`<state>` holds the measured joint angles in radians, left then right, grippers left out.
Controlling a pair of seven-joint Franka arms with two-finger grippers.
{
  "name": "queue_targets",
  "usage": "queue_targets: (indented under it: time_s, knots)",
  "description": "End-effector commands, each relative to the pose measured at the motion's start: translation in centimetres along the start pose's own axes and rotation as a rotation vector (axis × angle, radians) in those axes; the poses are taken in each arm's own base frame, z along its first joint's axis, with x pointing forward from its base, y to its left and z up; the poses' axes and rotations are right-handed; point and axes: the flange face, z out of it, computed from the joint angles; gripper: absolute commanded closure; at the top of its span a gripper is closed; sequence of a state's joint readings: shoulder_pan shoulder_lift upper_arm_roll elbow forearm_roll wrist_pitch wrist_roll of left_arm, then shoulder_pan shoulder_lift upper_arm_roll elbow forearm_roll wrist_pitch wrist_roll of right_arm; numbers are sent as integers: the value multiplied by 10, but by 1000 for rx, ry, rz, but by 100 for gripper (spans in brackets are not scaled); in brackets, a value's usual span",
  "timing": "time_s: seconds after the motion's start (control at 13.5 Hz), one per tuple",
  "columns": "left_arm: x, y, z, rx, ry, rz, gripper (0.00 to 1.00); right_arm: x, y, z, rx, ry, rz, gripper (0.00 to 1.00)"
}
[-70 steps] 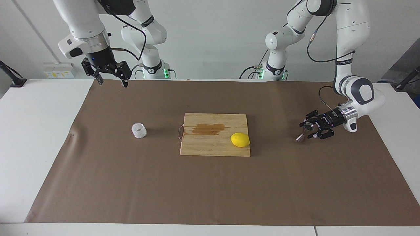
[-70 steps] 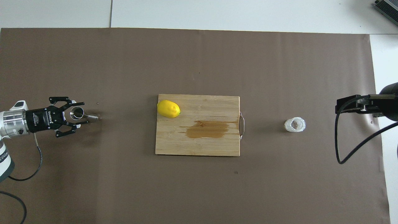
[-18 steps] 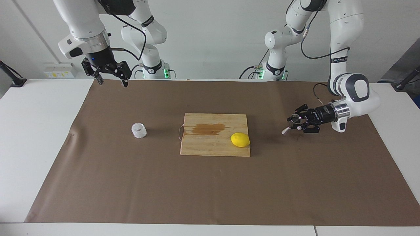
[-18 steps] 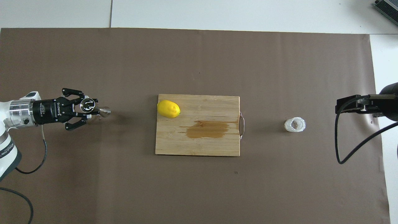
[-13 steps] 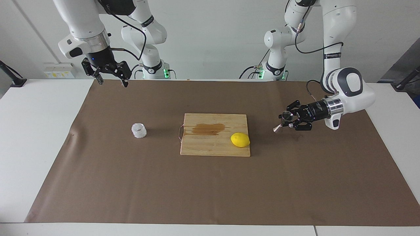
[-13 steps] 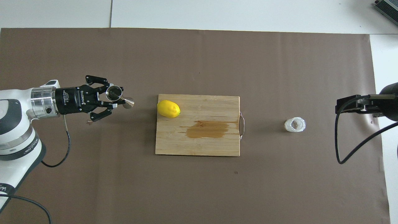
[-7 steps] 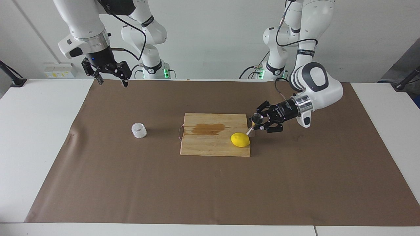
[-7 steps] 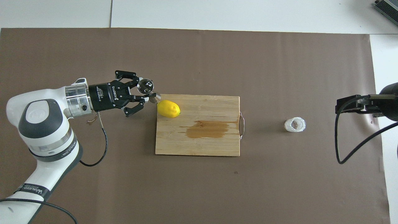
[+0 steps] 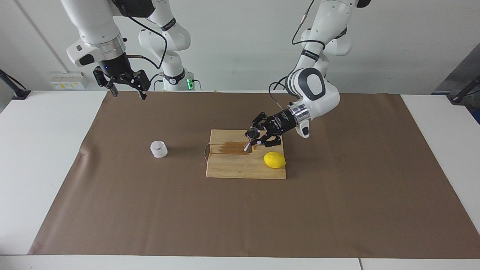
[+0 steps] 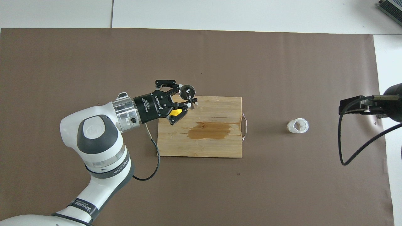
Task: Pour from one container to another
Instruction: 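Lift the metal cup with the left gripper over the cutting board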
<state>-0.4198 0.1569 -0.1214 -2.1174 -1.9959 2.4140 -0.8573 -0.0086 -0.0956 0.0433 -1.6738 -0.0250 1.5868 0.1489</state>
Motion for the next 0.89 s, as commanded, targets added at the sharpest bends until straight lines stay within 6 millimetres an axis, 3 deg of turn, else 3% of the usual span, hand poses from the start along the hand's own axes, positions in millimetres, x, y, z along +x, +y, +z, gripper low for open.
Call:
queue_targets:
  time_s: [0.0, 0.45, 0.82]
  knots:
    - [16, -14, 12, -25, 11, 15, 100, -3, 3, -4, 8, -7, -8, 0]
    - [49, -42, 32, -63, 31, -17, 100, -3, 3, -4, 8, -7, -8, 0]
    - [58, -56, 39, -70, 38, -34, 96, -3, 3, -4, 8, -7, -8, 0]
